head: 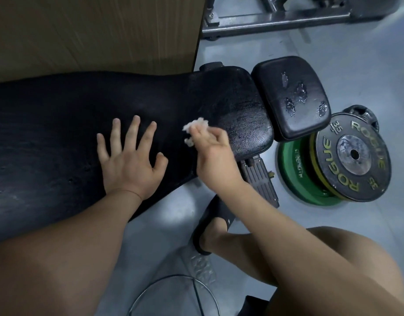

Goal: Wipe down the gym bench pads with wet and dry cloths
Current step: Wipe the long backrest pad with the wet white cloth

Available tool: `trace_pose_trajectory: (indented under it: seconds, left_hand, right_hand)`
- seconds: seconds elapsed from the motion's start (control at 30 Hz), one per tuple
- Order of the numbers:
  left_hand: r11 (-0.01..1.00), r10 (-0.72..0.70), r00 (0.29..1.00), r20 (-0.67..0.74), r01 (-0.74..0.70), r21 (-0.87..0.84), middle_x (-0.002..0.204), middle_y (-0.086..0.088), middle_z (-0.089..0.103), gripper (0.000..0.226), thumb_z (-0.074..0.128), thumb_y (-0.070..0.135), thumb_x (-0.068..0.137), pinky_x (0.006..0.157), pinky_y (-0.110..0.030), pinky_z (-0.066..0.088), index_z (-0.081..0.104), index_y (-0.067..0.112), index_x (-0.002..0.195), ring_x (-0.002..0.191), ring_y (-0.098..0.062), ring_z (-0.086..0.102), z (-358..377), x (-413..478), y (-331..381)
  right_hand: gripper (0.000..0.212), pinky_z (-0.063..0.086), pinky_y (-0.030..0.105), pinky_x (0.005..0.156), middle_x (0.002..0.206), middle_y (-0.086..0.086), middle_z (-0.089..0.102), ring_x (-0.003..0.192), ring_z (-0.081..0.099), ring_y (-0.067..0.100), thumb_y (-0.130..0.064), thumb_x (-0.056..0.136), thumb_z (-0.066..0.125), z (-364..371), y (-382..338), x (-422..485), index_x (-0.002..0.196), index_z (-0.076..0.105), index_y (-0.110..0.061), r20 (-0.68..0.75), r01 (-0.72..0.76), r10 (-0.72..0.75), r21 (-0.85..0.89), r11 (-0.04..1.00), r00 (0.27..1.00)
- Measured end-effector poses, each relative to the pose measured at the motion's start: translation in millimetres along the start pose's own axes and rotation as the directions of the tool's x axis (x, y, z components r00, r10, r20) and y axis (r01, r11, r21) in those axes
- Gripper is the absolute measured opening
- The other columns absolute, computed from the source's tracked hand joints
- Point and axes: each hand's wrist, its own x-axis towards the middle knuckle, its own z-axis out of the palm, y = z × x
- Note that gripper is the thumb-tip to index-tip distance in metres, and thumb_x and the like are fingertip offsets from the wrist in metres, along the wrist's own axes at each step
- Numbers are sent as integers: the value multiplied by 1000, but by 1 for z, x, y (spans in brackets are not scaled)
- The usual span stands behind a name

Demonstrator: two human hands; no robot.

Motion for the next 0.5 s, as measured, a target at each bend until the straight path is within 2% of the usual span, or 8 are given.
trace_pose_trajectory:
  seconds: [0.07,0.1,0.2,0.27,0.3,0.37,0.43,0.5]
  left_hand:
    - [1000,-2,1000,1,2,7,168,5,16,68,43,53,91,122,-61,4,26,41,156,156,-29,1,1,0,0]
    - [1000,-1,1000,4,1,11,168,5,16,68,42,53,91,122,-61,5,26,41,156,156,-29,1,2,0,0]
    - [1000,3,1000,3,-3,19,168,5,15,68,39,54,91,122,-61,5,25,41,156,156,-29,1,3,0,-1]
    - [1000,5,1000,0,-5,24,168,6,15,68,37,55,91,122,-61,5,24,41,156,156,-29,1,3,0,-1]
    - [1000,5,1000,-2,-5,23,168,6,15,68,37,55,91,122,-61,6,24,41,156,156,-29,1,3,0,-1]
    - [1000,3,1000,-6,-3,21,168,6,16,69,37,55,90,122,-61,6,25,41,156,156,-29,2,3,0,-1]
    - [1000,2,1000,-9,-2,22,168,5,17,69,37,55,89,122,-62,7,26,41,156,156,-29,3,2,0,-1]
    - [1000,6,1000,-5,-5,19,168,5,17,69,38,55,90,122,-61,6,26,41,156,156,-29,3,3,0,-1]
  right_hand:
    - [59,48,40,99,137,2,64,109,55,34,0,84,44,-4,19,4,140,58,-12,42,103,-98,-138,985,994]
    - [62,47,43,97,133,1,67,108,57,37,-6,83,40,-11,33,13,141,58,-16,44,76,-68,-228,971,997]
    - [62,37,40,87,116,4,69,109,52,37,-8,77,39,-28,69,48,136,56,-21,-20,-222,231,-378,899,973]
    - [62,35,37,85,127,0,66,110,49,35,-10,76,30,-26,66,67,131,56,-22,-44,-354,358,-304,885,933]
    - [69,38,38,86,130,-1,65,108,51,35,-13,72,22,-20,55,70,130,57,-23,-30,-342,347,-268,901,938]
    - [74,45,41,86,130,-4,64,100,52,33,-13,70,19,-2,29,62,131,59,-25,36,-159,174,-252,954,984]
    - [65,50,42,86,132,-4,64,98,54,33,-1,75,37,5,19,47,132,62,-19,134,75,-48,-204,976,990]
    - [64,49,40,93,137,0,65,102,58,35,3,75,45,-5,37,56,132,65,-16,143,190,-167,-162,968,976]
